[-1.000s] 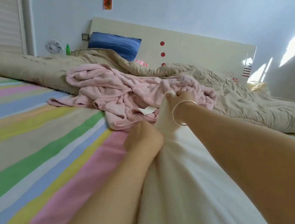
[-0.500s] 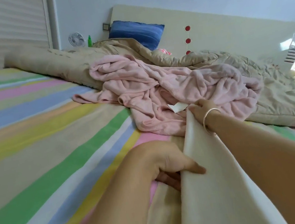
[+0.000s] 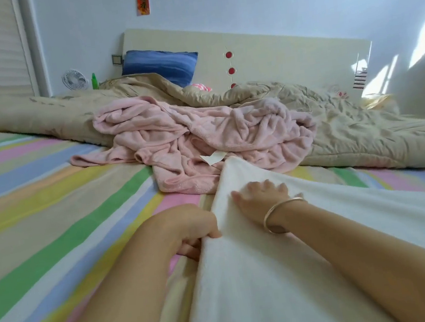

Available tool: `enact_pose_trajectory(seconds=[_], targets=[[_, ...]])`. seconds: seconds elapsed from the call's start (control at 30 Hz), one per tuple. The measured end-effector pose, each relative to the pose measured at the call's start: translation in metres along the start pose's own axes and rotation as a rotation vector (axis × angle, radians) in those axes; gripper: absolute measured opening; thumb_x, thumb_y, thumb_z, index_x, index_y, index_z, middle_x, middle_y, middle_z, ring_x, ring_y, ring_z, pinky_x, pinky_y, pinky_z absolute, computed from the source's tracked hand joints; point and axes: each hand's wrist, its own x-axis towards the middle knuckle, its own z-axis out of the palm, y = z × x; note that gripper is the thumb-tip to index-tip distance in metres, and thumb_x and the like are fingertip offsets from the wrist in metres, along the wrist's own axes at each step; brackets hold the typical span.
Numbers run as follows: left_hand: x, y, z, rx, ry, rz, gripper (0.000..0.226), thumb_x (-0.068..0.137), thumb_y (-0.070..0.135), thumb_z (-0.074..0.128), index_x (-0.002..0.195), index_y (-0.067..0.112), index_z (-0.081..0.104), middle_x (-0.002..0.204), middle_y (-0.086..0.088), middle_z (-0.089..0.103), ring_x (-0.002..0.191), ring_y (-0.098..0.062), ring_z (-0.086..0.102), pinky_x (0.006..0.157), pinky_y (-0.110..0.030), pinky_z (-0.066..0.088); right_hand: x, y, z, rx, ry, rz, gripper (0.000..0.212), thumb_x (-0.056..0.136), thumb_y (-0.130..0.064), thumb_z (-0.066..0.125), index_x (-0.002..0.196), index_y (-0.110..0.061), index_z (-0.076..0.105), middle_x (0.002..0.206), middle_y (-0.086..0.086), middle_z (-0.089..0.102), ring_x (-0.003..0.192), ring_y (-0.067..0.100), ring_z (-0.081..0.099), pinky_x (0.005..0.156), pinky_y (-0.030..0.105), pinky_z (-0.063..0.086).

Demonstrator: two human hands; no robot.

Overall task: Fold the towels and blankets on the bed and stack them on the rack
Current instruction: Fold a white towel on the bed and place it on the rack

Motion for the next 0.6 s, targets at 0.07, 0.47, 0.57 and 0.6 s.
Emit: enact_pose_trajectory(seconds=[0.07,0.47,0.57,0.6], targets=[[0.001,-0.008,0.008,0.037,0.119,0.020,0.008,0.090,0.010,0.061,0.087,0.003,0.059,0.056,-0.004,0.058,0.035,-0.010,0.053,0.037,-0.016,0.040,-0.010,-0.012,0.002,0.098,-0.095,-0.088,0.083,0.081,-0.074,0.023,0.146,-0.024,0.030,0.156,0.006,0.023,0.142,0.036,0.018,0.109,0.063,0.012],[-0.177,-0.051,0.024,-0.378,0.238,0.070,0.017,0.091,0.014,0.066,0.092,-0.003,0.068,0.083,-0.015,0.075,0.061,-0.017,0.068,0.056,-0.022,0.057,-0.338,0.081,-0.041,-0.012,-0.223,-0.062,0.083,0.085,-0.078,0.009,0.153,-0.033,-0.005,0.161,-0.001,-0.016,0.146,0.030,-0.021,0.112,0.062,-0.012],[-0.256,-0.068,0.030,-0.349,0.191,-0.067,0.029,0.097,0.022,0.058,0.095,-0.006,0.065,0.069,-0.012,0.073,0.048,-0.017,0.066,0.040,-0.023,0.051,-0.369,0.034,-0.024,0.029,-0.184,-0.123,0.070,0.096,-0.060,0.014,0.154,-0.026,-0.007,0.160,0.005,-0.016,0.144,0.036,-0.021,0.107,0.066,-0.016],[-0.280,-0.075,0.031,-0.346,0.173,-0.128,0.038,0.099,0.030,0.054,0.099,-0.005,0.066,0.073,-0.014,0.074,0.053,-0.020,0.067,0.044,-0.025,0.052,-0.380,0.011,-0.020,0.071,-0.178,-0.211,0.066,0.097,-0.056,0.014,0.154,-0.027,-0.003,0.161,0.005,-0.015,0.145,0.035,-0.021,0.107,0.066,-0.018]])
